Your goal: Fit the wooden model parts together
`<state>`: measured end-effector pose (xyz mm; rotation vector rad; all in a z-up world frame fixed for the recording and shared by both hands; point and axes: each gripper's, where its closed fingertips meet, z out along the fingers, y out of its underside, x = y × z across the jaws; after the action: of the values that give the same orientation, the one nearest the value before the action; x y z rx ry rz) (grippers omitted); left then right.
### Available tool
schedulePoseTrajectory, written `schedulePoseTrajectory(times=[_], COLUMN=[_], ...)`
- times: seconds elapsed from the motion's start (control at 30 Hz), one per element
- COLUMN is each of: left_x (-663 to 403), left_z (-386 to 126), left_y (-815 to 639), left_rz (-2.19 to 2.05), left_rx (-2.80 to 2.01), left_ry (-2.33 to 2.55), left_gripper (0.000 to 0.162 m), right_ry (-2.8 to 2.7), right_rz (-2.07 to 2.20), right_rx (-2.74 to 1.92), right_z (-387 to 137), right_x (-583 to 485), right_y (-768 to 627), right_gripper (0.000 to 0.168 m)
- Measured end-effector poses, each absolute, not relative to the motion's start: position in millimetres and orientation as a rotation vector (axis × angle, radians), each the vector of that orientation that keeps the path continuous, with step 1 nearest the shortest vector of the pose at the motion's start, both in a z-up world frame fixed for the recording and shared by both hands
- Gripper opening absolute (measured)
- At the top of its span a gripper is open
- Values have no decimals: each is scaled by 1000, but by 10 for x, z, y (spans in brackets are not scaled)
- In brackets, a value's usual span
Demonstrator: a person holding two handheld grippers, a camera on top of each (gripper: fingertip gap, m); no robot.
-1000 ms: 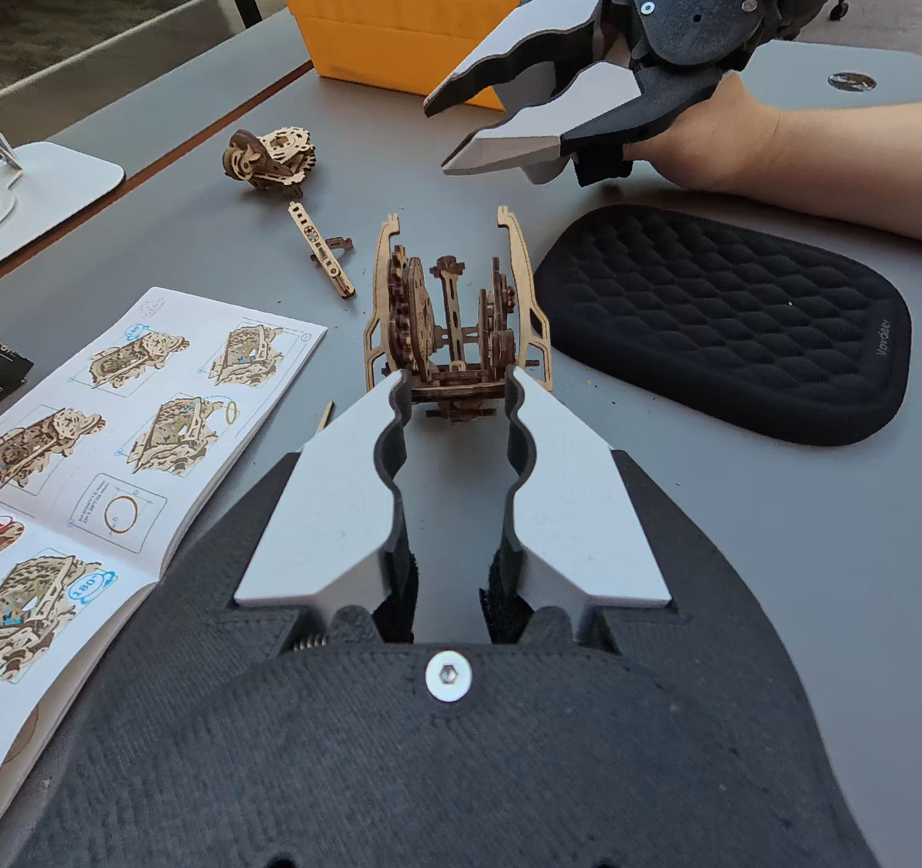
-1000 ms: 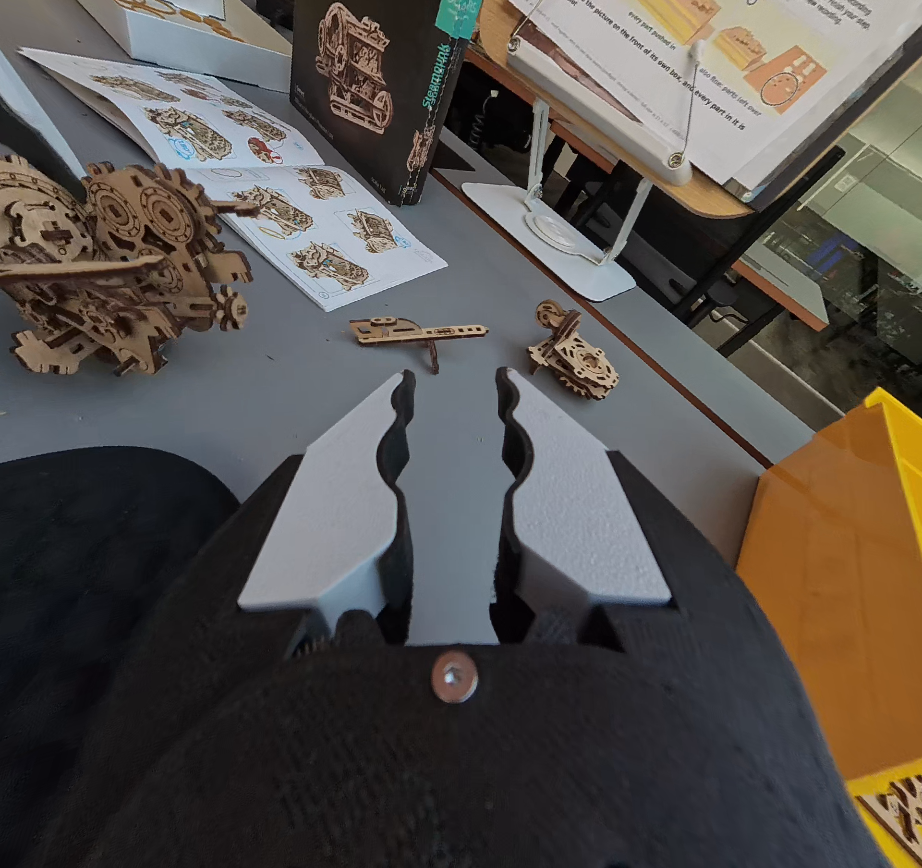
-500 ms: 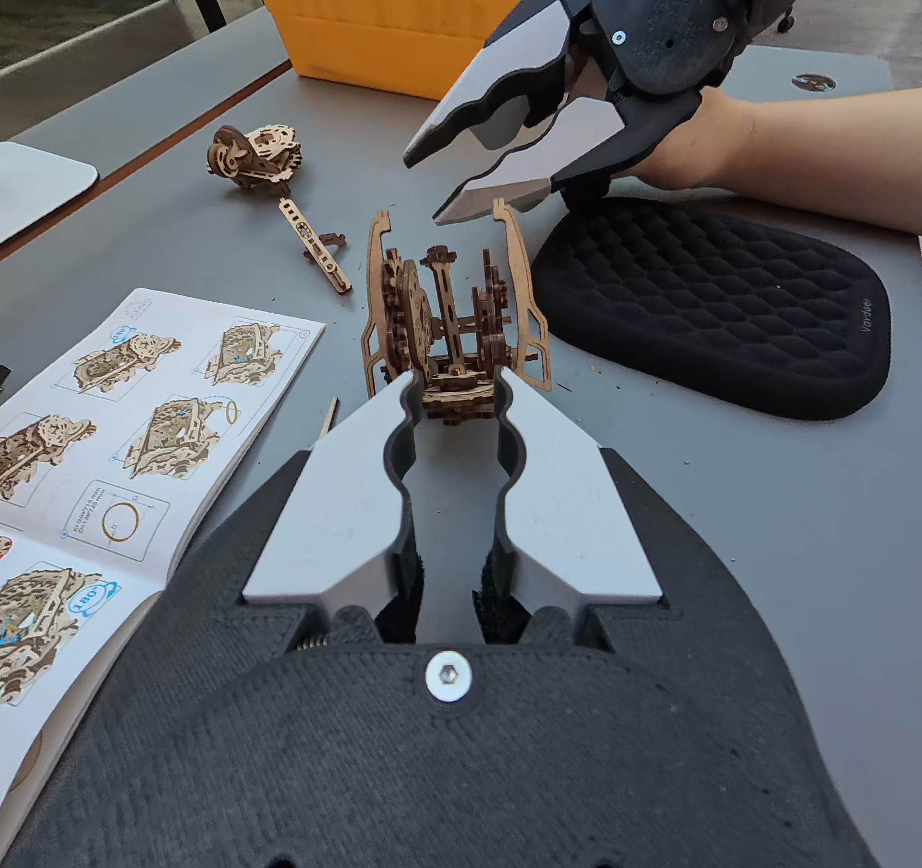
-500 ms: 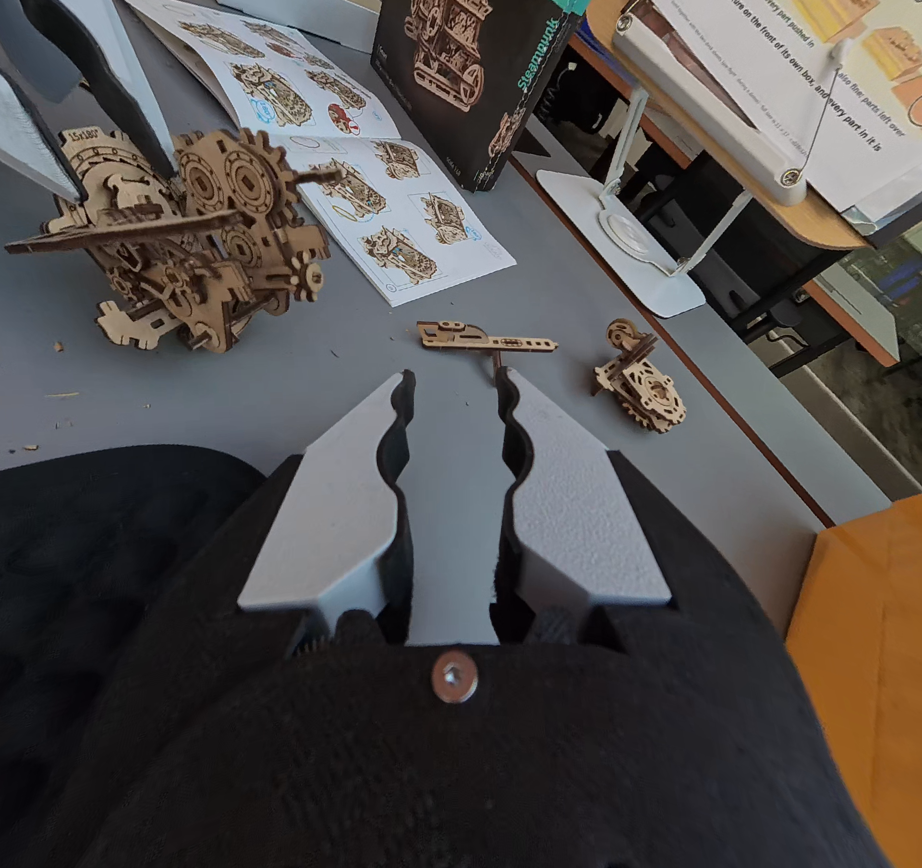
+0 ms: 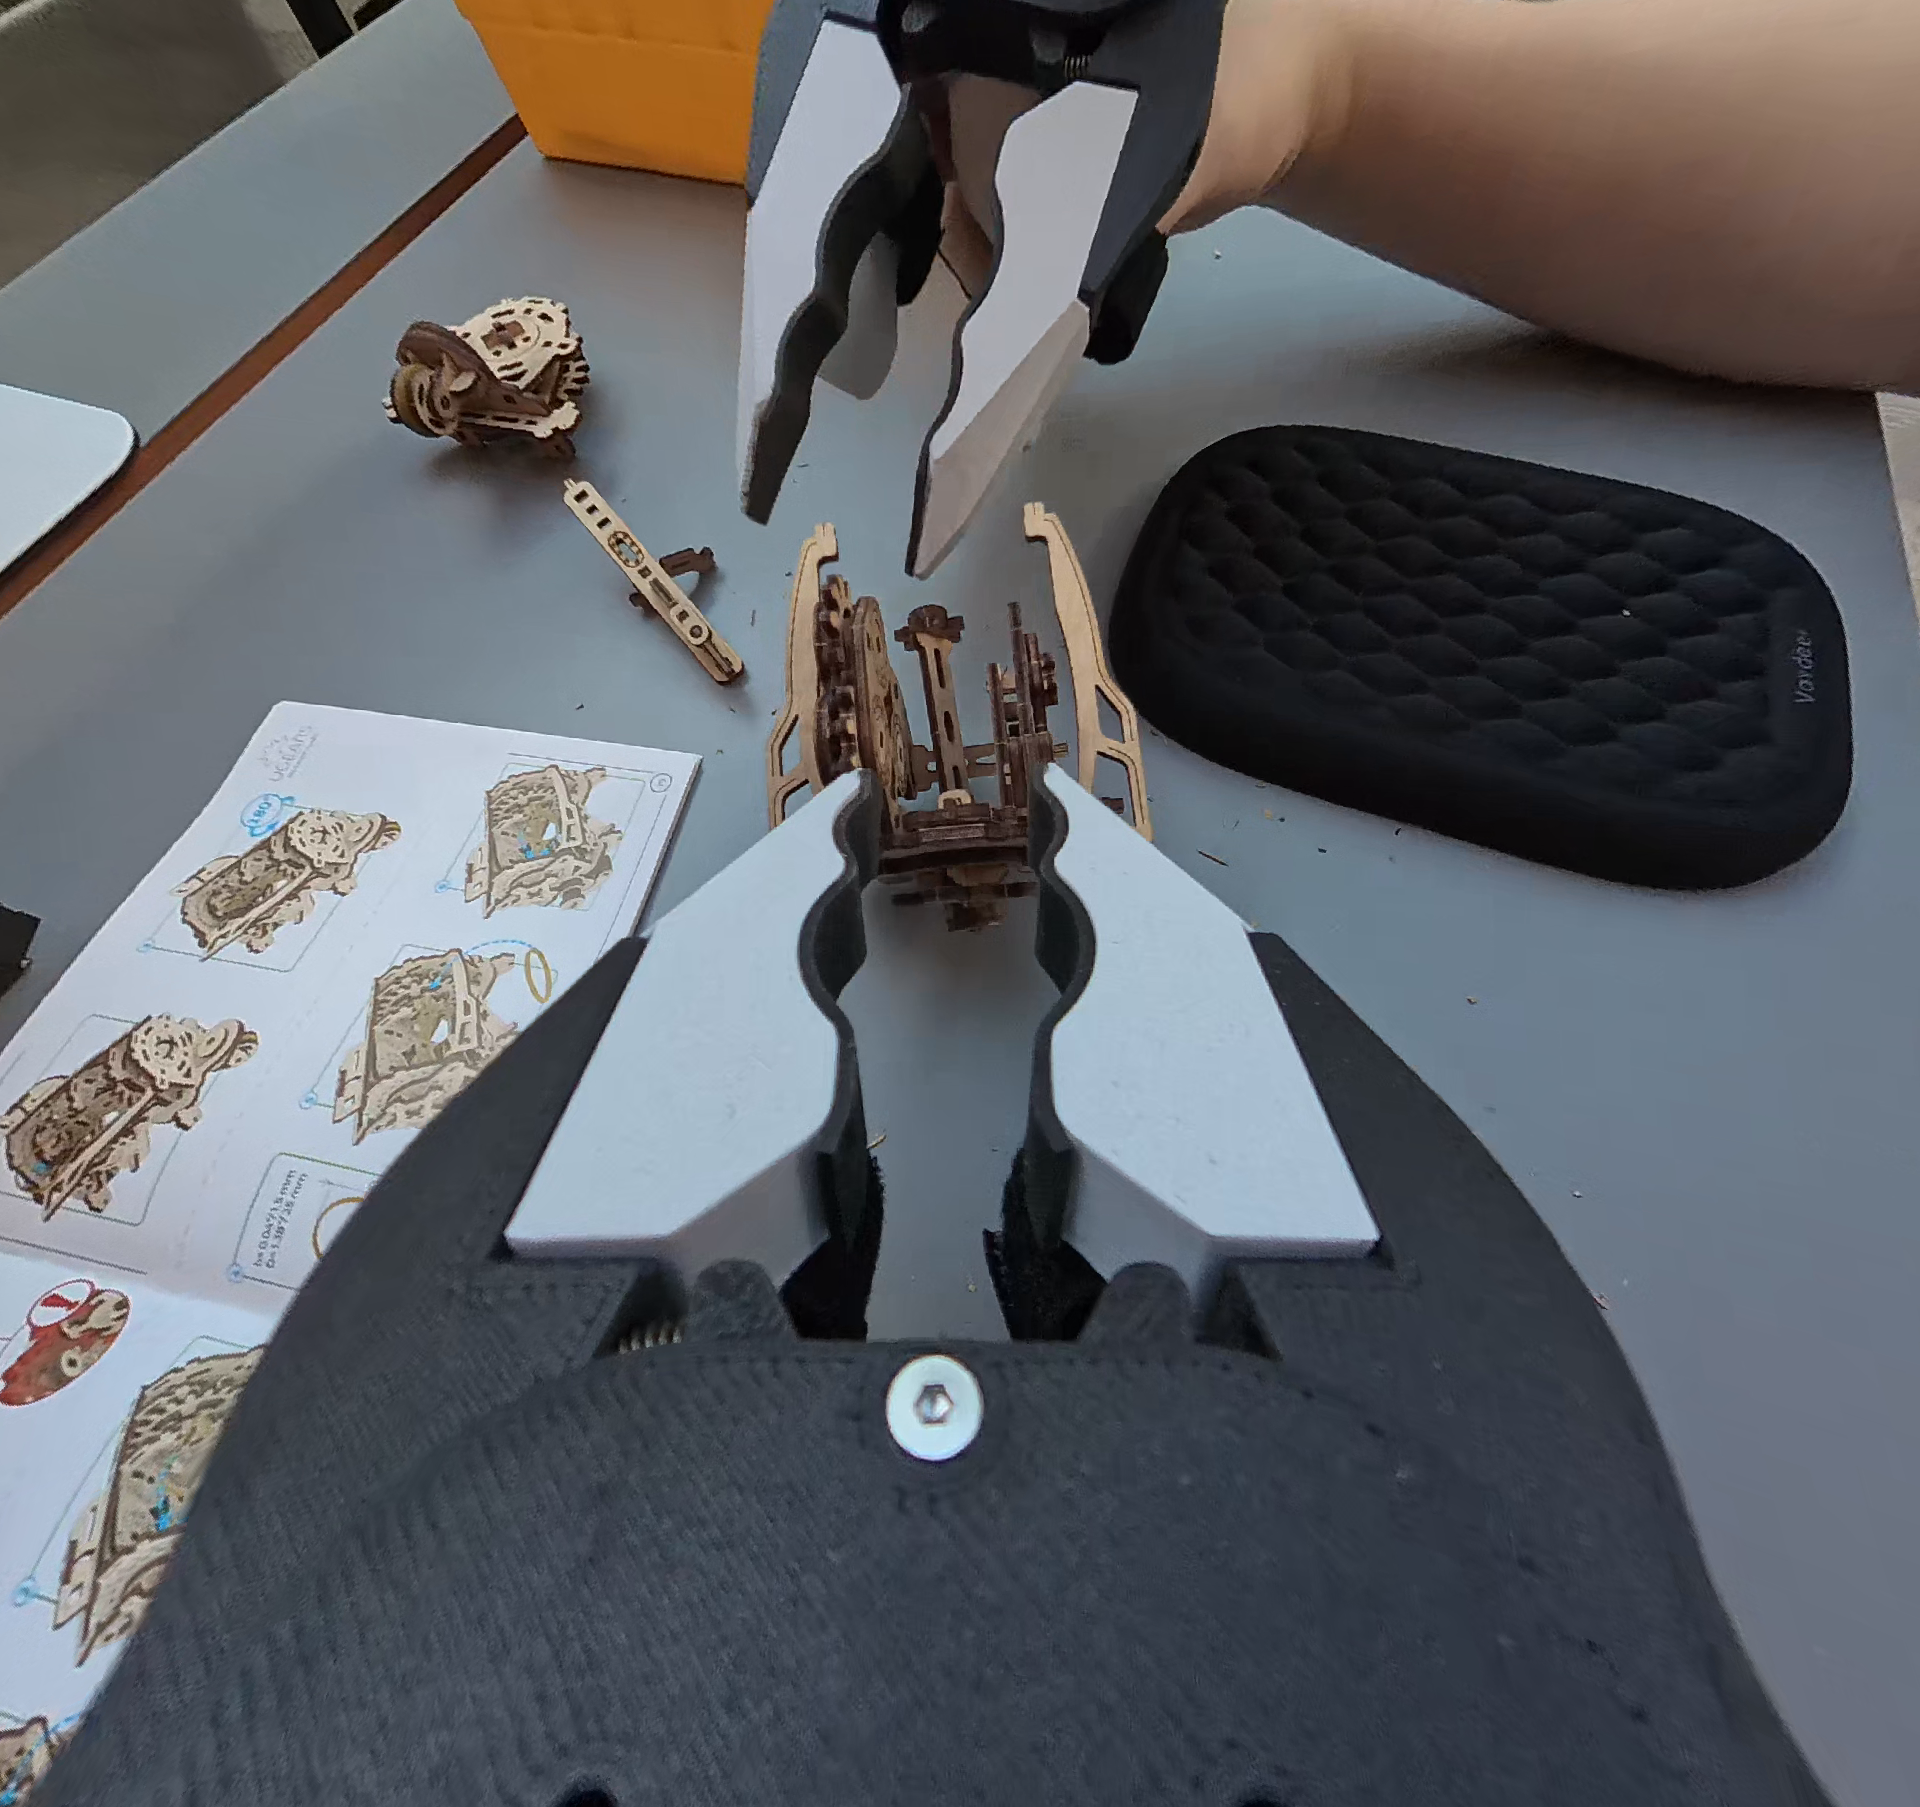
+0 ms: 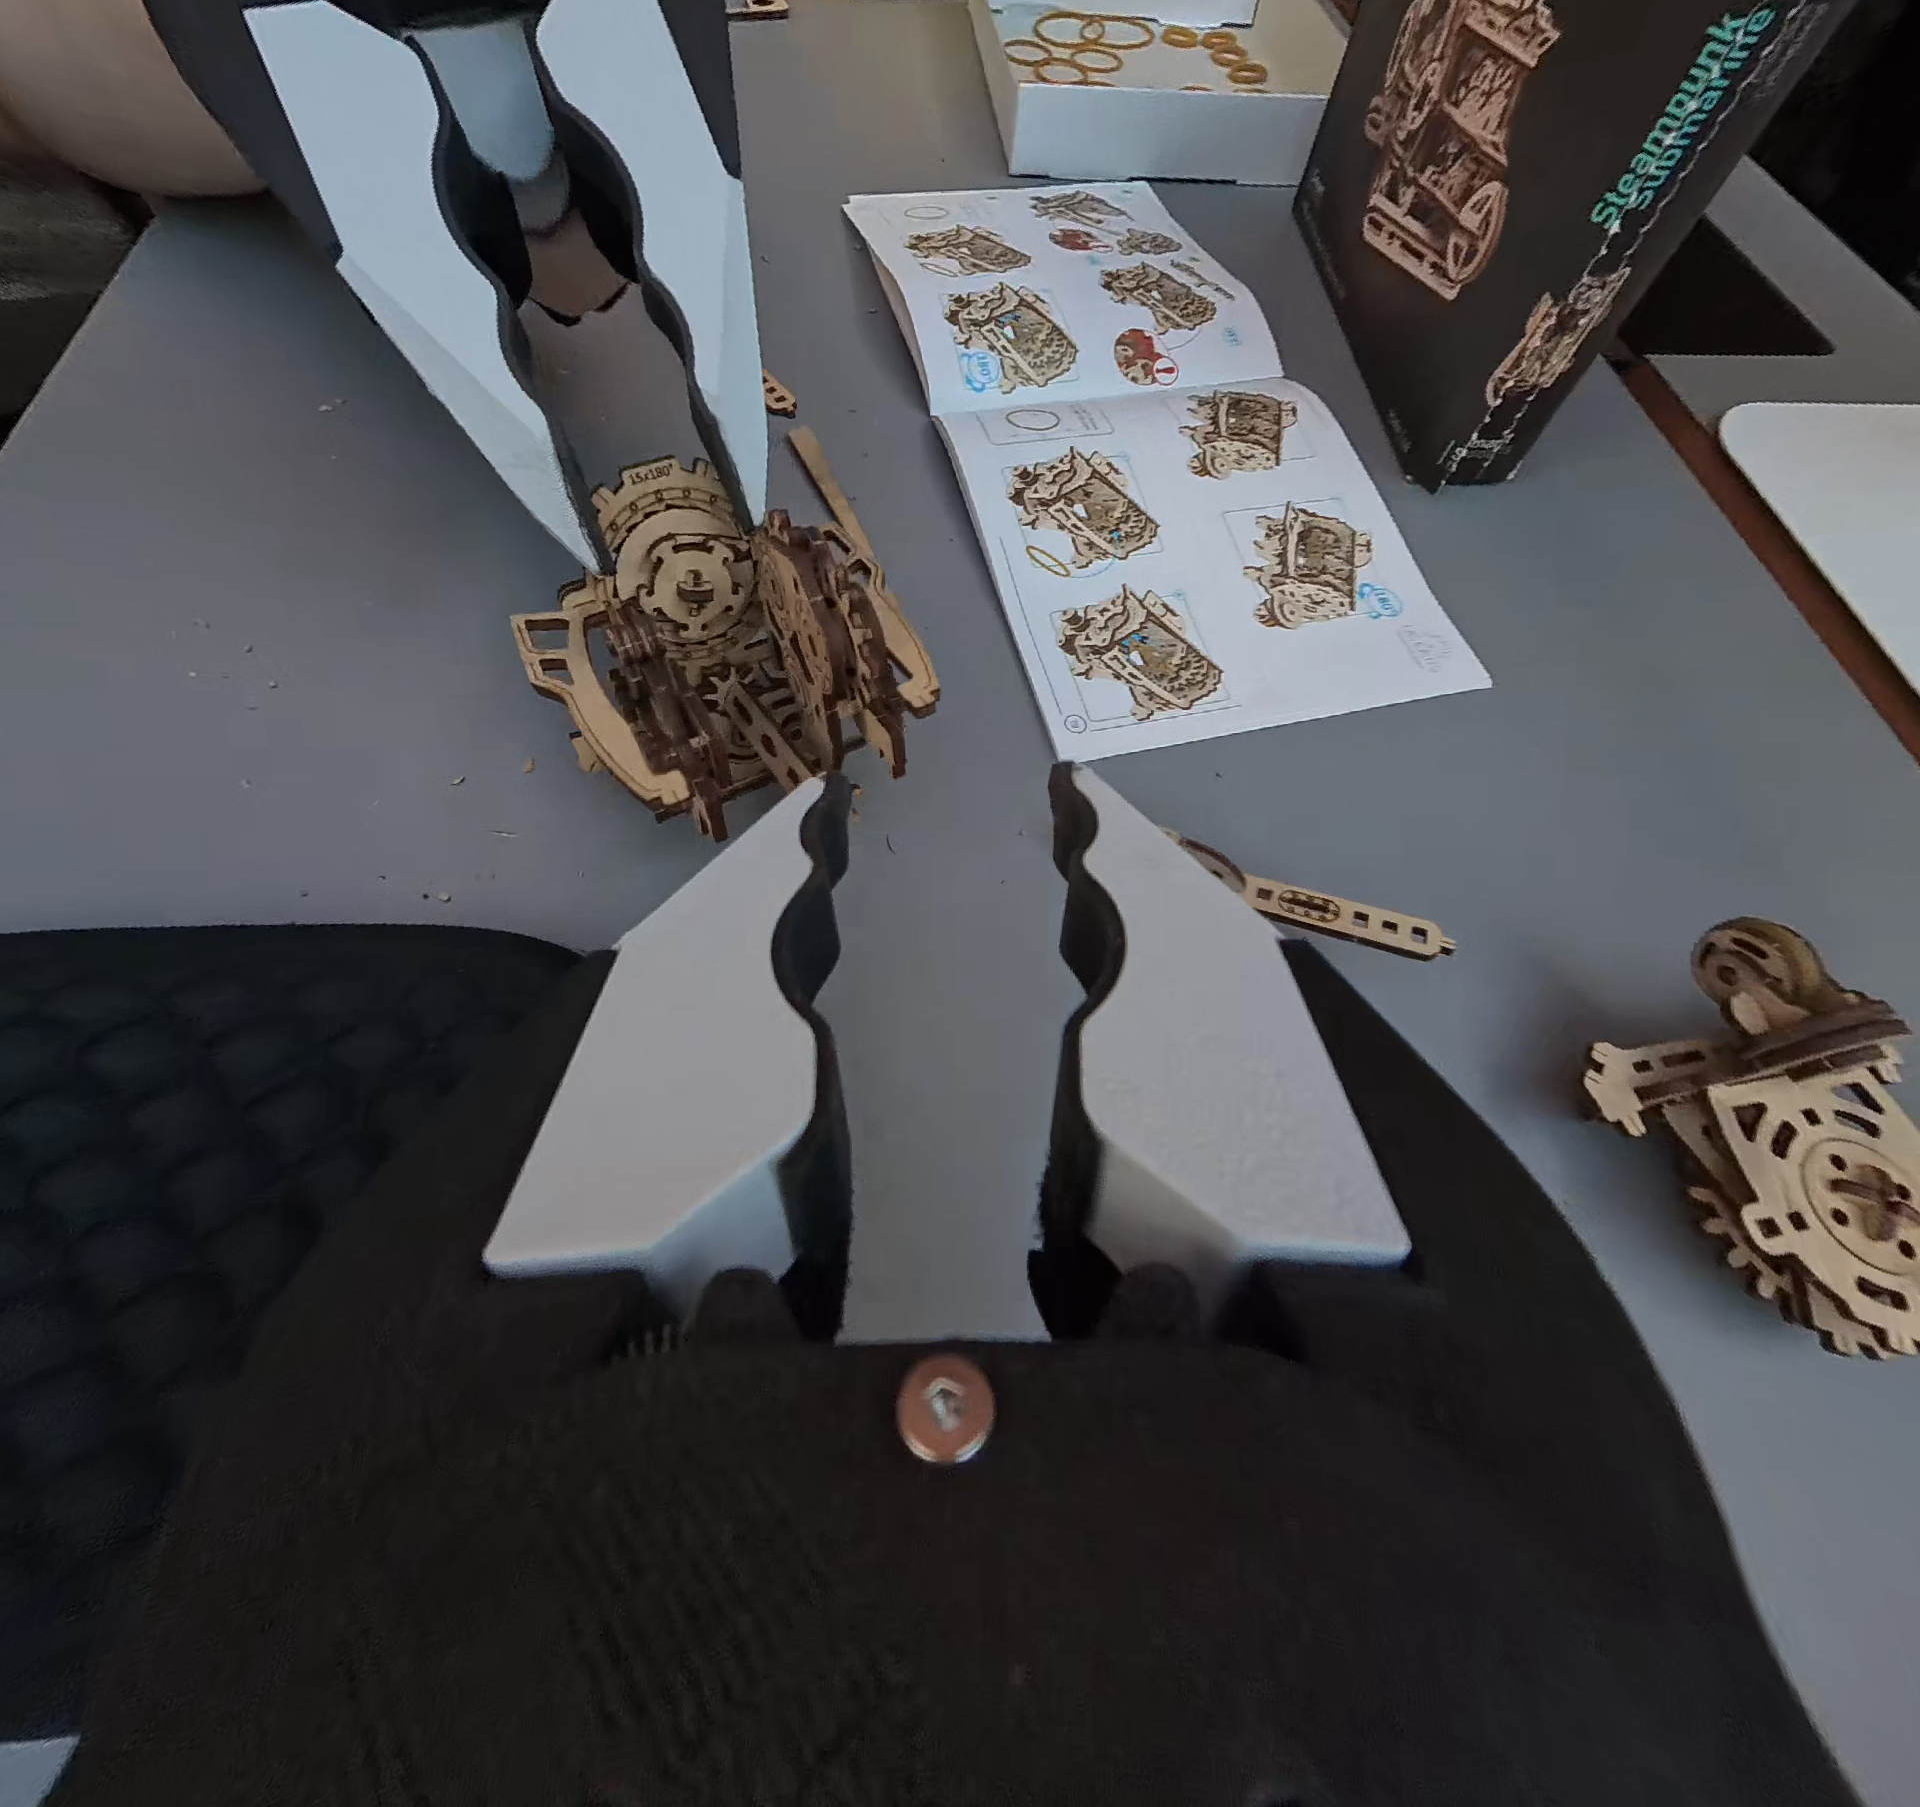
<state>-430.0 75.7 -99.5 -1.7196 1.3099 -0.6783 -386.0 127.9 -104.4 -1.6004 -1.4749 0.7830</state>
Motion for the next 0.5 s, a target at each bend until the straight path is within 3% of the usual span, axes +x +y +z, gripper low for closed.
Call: schedulePoseTrajectory(times=[0.03,0.23,0.3,0.33,0.4,0.5], left_x=[-4287,-4212,-4198,-4200,-4252,-4315], left_z=[-990,-921,-892,-888,-908,-901], left_y=[761,767,726,703,749,723], left_rz=[-679,-724,-772,-788,-748,-763], left_rx=[-1718,-1696,-1690,-1688,-1707,-1689], left_ry=[1317,1307,1288,1284,1251,1237], left_gripper=[26,26,6,8,27,29], right_ry=[-1468,-1508,-1521,-1522,-1515,-1498], right_rz=[818,876,831,820,808,801], right_rx=[-1589,-1631,-1634,-1624,-1609,-1601], right_z=[-1060,-1318,-1355,-1350,-1336,-1317], right_x=[-3873,-3864,-3874,-3886,-3902,-3901], right_y=[1269,1160,1171,1174,1178,1189], right_gripper=[40,39,38,38,38,38])
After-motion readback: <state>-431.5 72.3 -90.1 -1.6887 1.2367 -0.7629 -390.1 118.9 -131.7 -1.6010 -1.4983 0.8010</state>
